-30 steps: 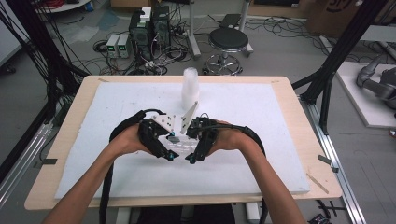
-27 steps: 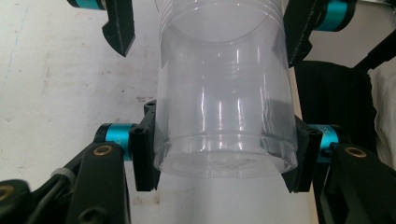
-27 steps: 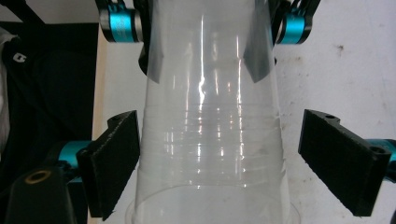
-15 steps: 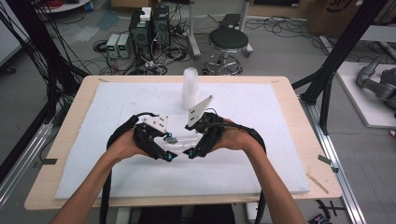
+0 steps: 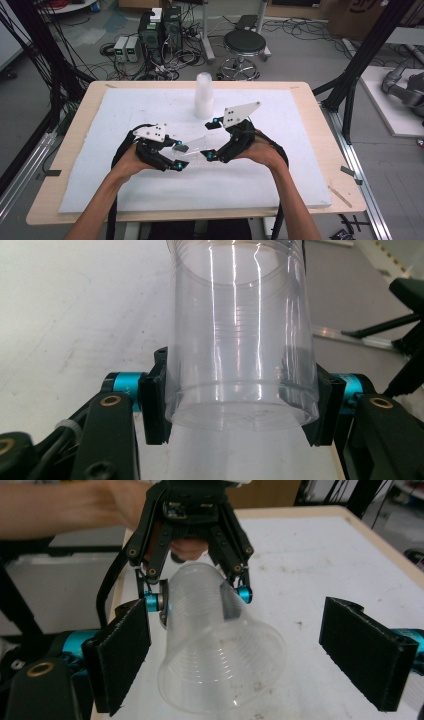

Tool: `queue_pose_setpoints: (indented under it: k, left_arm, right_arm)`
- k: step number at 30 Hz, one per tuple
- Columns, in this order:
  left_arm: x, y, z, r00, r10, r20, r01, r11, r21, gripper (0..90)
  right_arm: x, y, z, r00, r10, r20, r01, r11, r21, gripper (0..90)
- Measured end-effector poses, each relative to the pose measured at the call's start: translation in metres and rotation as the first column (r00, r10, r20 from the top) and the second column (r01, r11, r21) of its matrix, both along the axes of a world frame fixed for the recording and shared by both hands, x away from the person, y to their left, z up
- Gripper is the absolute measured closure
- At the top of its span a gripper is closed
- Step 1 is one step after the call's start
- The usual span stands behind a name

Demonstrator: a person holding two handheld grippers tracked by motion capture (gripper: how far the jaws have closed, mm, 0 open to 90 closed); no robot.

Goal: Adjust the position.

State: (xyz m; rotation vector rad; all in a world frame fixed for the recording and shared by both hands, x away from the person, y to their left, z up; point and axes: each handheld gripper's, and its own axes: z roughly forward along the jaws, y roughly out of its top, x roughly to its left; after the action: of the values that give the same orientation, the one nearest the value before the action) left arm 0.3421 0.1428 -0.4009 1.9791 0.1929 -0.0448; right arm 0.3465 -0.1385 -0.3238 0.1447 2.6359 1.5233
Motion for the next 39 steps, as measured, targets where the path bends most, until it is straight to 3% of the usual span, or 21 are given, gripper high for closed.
queue_pose_setpoints:
  k: [5,9,14,18,26,32,39]
  left_arm:
    - [-0.003,0.007,-0.006,0.9992,0.032,0.025,-0.029,0.9954,-0.092,41.7]
    - [-0.004,0.014,-0.012,0.9977,0.059,0.033,-0.052,0.98,-0.192,41.7]
    - [-0.004,0.018,-0.01,0.9979,0.059,0.026,-0.05,0.9649,-0.258,41.7]
    - [-0.005,0.019,-0.008,0.9972,0.067,0.033,-0.055,0.9616,-0.269,41.7]
    - [-0.006,0.017,-0.007,0.9976,0.065,0.024,-0.055,0.9561,-0.288,41.7]
    - [-0.007,0.012,-0.005,0.9977,0.061,0.031,-0.047,0.9439,-0.327,41.7]
    - [-0.011,0.001,-0.004,0.9982,0.033,0.05,-0.016,0.9496,-0.313,41.7]
  right_arm:
    - [-0.002,-0.011,-0.003,0.9998,-0.004,-0.018,0.006,0.994,0.113,13.2]
    - [-0.004,-0.021,-0.007,0.9996,-0.019,-0.019,0.022,0.979,0.202,13.2]
    - [-0.006,-0.029,-0.014,0.9991,-0.037,-0.022,0.042,0.963,0.265,13.2]
    - [-0.005,-0.031,-0.022,0.9986,-0.044,-0.029,0.051,0.953,0.297,13.2]
    - [-0.004,-0.032,-0.032,0.998,-0.023,-0.059,0.04,0.946,0.322,13.2]
    - [-0.004,-0.027,-0.037,0.9969,-0.008,-0.078,0.032,0.947,0.319,13.2]
    - [-0.002,-0.012,-0.041,0.9962,0.021,-0.085,0.007,0.949,0.314,13.2]
